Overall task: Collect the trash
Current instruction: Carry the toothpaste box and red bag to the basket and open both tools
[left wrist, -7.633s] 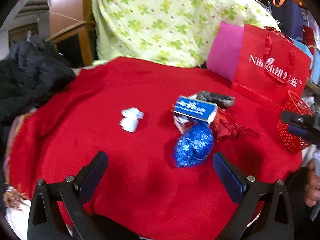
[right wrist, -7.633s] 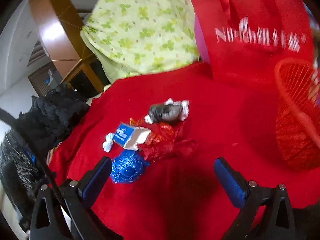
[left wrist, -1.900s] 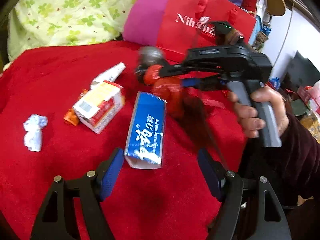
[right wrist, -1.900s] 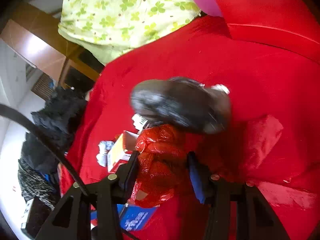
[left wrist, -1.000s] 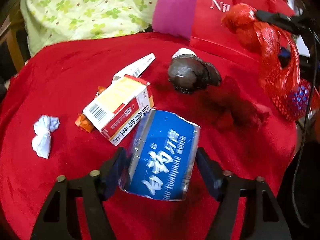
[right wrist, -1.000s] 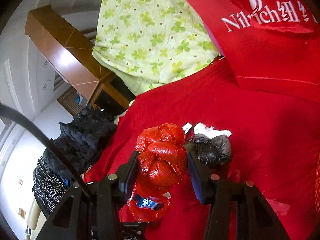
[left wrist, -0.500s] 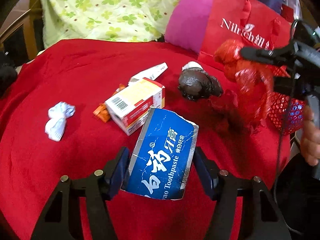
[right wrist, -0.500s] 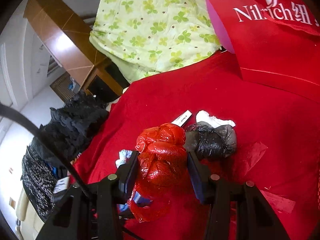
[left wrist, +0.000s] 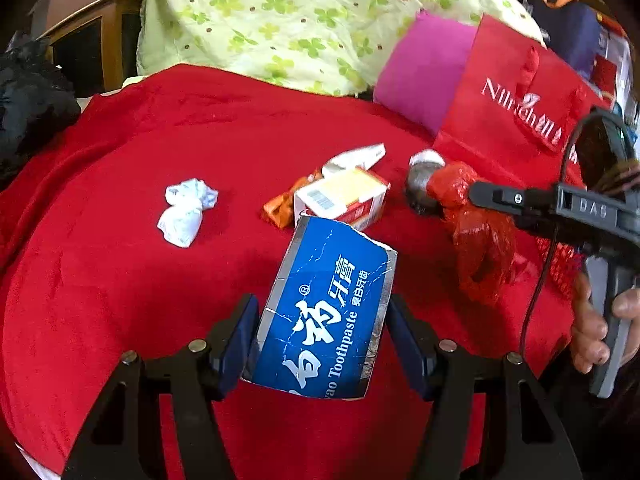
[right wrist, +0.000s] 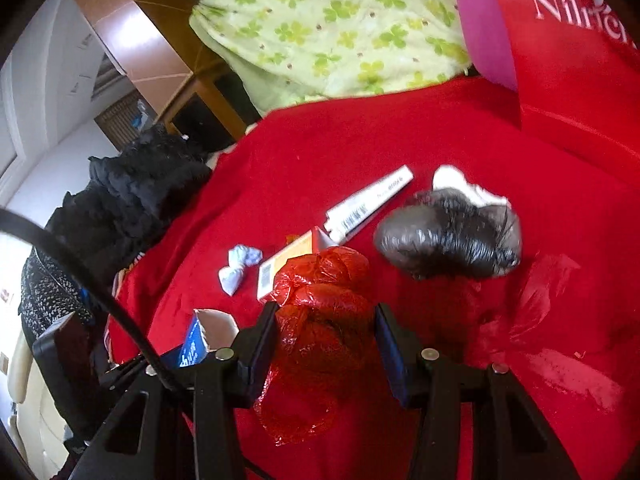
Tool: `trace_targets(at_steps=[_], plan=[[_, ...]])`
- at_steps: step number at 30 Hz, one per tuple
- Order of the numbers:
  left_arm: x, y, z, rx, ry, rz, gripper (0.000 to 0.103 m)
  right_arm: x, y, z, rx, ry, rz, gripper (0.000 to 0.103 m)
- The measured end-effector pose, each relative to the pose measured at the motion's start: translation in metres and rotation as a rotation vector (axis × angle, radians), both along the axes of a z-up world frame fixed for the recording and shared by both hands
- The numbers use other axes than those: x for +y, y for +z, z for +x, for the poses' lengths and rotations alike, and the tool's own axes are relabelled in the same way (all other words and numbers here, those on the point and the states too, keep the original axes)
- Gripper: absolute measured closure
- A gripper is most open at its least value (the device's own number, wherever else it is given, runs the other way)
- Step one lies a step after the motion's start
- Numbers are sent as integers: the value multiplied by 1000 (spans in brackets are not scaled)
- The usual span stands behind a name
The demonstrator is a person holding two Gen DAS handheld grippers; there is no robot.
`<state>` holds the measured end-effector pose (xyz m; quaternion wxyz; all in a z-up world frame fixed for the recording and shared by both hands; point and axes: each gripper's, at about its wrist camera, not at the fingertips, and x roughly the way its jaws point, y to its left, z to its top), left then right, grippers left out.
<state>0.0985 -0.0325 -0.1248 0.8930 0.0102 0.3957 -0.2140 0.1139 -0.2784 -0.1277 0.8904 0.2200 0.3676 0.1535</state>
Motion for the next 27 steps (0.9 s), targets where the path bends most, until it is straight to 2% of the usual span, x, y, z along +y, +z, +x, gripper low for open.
trace_targets(at_steps=[4, 15, 27], plan=[[-9, 17, -7, -28, -18, -25, 36, -13, 12, -12, -52, -35, 1, 52], [-62, 62, -28, -103, -126, -35, 36, -61, 60, -64, -245, -154, 4, 52], [-131, 98, -34, -134, -236, -59, 36, -131, 90, -127, -410, -337, 43, 52]])
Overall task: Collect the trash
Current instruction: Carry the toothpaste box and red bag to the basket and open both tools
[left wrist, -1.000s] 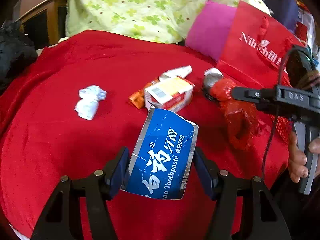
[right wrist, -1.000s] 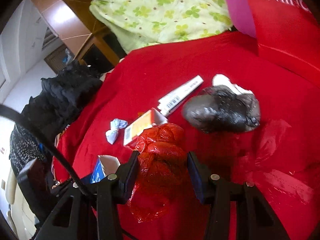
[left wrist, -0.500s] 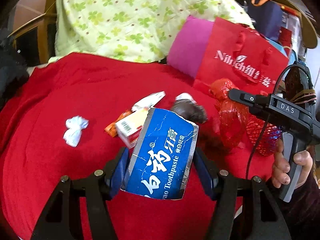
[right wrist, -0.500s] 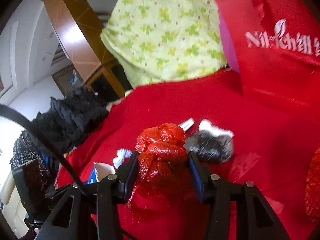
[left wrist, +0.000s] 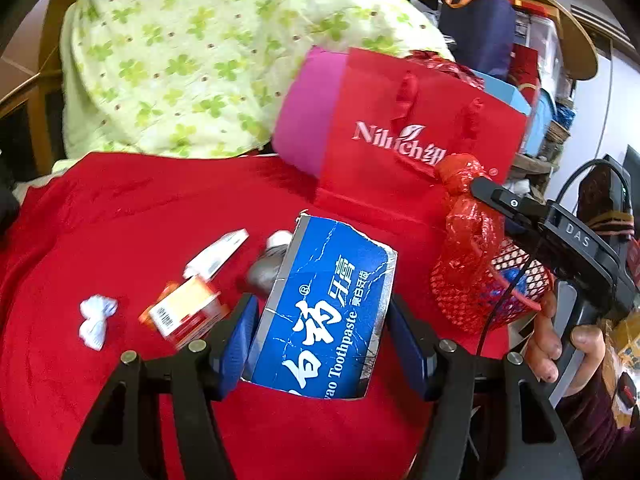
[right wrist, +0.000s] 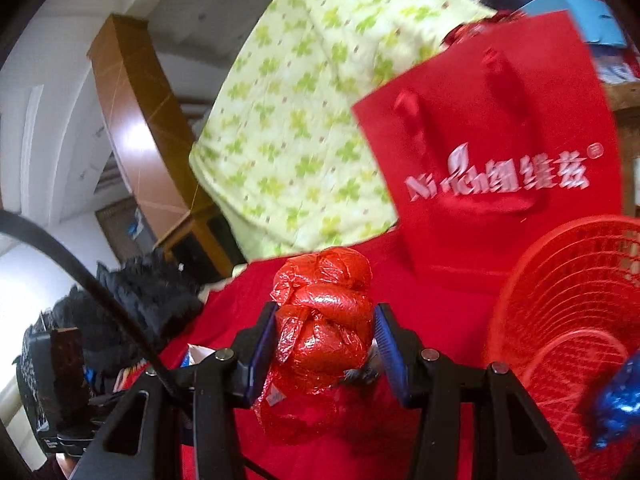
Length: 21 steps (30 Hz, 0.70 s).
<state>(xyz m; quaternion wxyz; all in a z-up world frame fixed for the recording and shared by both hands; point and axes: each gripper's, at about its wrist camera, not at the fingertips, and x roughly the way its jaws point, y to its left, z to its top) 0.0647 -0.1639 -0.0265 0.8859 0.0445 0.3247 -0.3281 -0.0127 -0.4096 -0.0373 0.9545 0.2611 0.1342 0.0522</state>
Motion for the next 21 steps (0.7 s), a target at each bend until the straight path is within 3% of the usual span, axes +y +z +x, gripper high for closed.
trace_targets(at_steps=[21], plan=[[-144, 46, -35, -83, -280, -19, 36, -98, 6, -83, -120, -280, 109, 50]])
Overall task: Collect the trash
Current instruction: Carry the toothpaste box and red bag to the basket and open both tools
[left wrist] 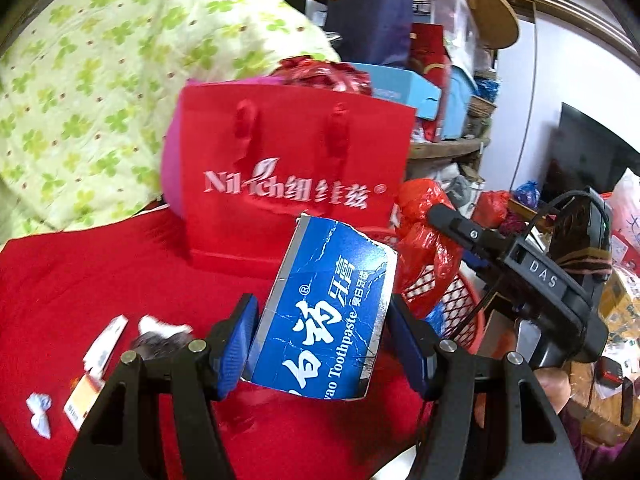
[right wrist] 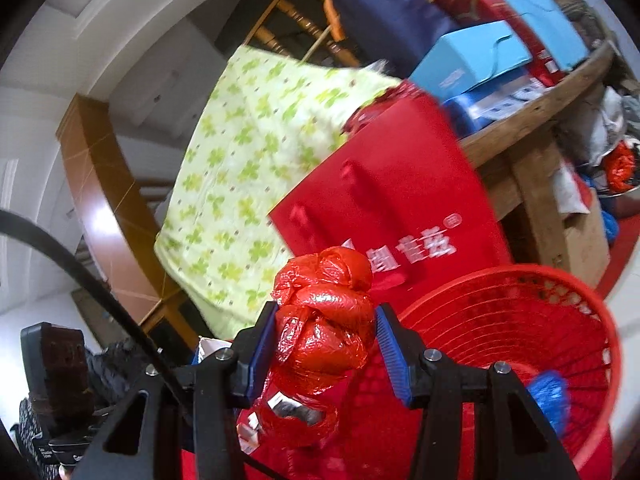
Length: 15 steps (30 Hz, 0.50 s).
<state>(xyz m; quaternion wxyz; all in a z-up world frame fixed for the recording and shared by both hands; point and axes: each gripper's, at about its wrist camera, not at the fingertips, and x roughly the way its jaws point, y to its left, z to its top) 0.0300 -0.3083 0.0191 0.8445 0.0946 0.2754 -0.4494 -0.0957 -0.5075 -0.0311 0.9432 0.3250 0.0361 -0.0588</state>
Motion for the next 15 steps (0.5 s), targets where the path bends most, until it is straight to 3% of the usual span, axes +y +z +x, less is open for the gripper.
trace_targets(at_steps=[8, 15], plan=[[-53, -1, -6, 44, -61, -22, 36, -24, -2, -31, -8, -126, 25, 50], [-90, -15, -2, 112, -81, -15, 36, -34, -4, -36, 60, -217, 12, 50]])
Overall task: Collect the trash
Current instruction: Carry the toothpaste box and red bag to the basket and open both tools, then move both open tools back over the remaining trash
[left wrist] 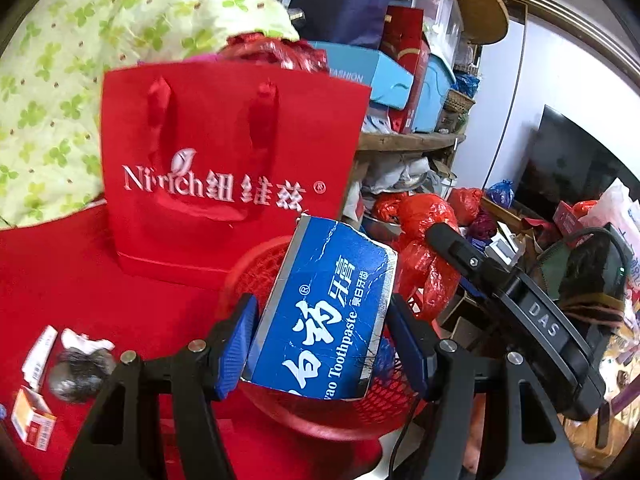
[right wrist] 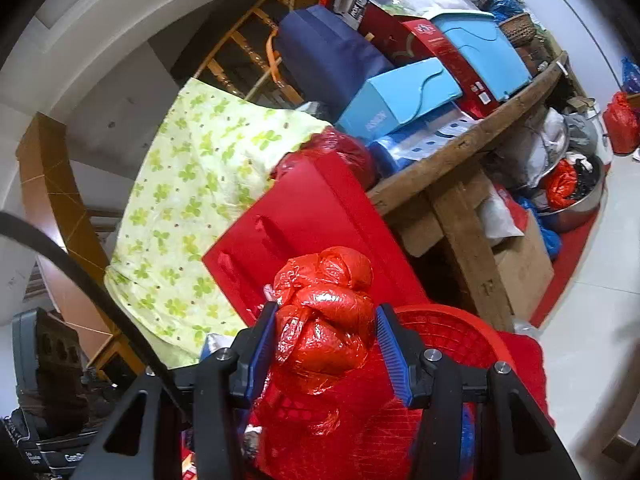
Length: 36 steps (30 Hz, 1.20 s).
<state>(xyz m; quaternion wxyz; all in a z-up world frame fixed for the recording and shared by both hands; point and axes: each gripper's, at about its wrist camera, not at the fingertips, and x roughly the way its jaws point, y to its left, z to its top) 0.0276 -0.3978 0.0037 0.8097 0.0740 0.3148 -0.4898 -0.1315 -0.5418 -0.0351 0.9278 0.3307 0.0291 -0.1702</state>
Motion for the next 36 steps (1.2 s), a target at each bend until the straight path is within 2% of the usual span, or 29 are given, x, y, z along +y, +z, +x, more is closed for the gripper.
trace_targets(at_steps=[8, 15, 18, 27, 36], plan=[[-23, -27, 4, 53, 1, 47, 36, -17, -11, 7, 116, -43, 44, 50], [-21, -36, 11, 71, 29, 71, 35, -23, -23, 19, 193, -9, 89, 48], [-14, -35, 13, 77, 38, 59, 29, -22, -24, 22, 193, 10, 94, 36], [16, -28, 10, 16, 66, 59, 28, -2, -12, 27, 154, 32, 12, 36], [71, -27, 14, 26, 135, 52, 28, 32, 4, 41, 92, 84, -74, 35]])
